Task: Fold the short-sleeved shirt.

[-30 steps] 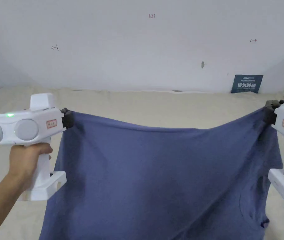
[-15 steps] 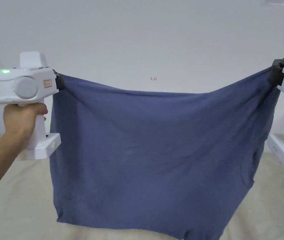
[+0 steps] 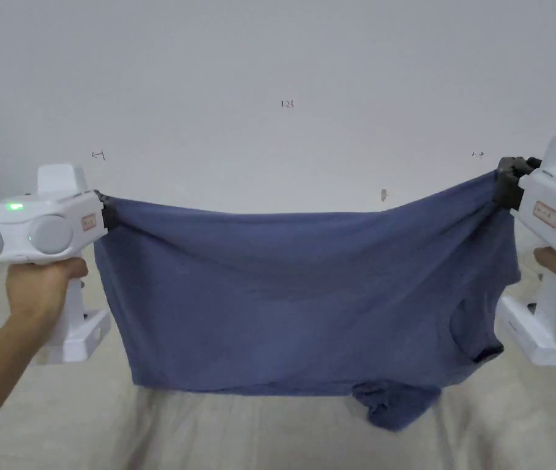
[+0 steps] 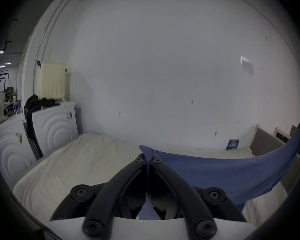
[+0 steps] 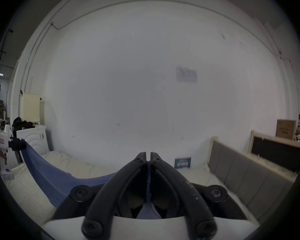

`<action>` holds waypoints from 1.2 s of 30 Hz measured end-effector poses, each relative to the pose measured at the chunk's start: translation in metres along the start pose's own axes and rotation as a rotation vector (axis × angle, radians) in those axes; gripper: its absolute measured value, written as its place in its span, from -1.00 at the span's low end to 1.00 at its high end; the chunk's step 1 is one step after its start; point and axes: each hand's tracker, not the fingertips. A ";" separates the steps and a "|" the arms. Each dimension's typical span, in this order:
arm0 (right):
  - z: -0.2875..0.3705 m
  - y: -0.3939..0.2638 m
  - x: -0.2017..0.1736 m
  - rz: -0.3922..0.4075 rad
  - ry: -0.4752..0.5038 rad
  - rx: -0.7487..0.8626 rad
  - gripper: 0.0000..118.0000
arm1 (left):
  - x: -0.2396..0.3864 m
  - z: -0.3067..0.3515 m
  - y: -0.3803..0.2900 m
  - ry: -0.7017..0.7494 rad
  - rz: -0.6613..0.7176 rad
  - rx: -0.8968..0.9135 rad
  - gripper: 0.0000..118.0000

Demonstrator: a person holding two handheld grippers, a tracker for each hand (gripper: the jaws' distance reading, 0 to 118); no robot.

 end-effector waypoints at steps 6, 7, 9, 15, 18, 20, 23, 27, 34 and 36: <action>0.008 -0.110 0.006 -0.104 0.023 -0.188 -0.92 | -0.010 0.002 -0.109 -0.007 0.003 -0.168 -0.95; 0.014 -0.128 0.007 -0.118 0.021 -0.226 -0.92 | -0.012 0.008 -0.127 -0.004 -0.002 -0.199 -0.95; 0.034 -0.160 0.007 -0.135 0.018 -0.278 -0.92 | -0.019 0.024 -0.160 -0.006 0.001 -0.236 -0.95; 0.108 -0.224 0.011 -0.190 0.036 -0.369 -0.92 | -0.045 0.080 -0.238 -0.004 -0.005 -0.359 -0.95; 0.151 -0.248 0.016 -0.218 0.045 -0.413 -0.92 | -0.056 0.114 -0.267 0.003 -0.005 -0.410 -0.95; 0.180 -0.262 0.017 -0.247 0.041 -0.440 -0.92 | -0.063 0.137 -0.287 0.006 -0.001 -0.432 -0.95; 0.221 -0.281 0.023 -0.295 0.021 -0.493 -0.92 | -0.070 0.170 -0.306 0.007 0.002 -0.462 -0.95; 0.263 -0.301 0.027 -0.306 -0.003 -0.568 -0.92 | -0.074 0.207 -0.327 0.016 -0.029 -0.488 -0.95; 0.296 -0.351 0.021 -0.274 -0.092 -0.775 -0.92 | -0.079 0.228 -0.365 0.032 -0.027 -0.606 -0.95; 0.292 -0.368 0.019 -0.266 -0.125 -0.847 -0.92 | -0.075 0.225 -0.375 0.046 -0.039 -0.657 -0.95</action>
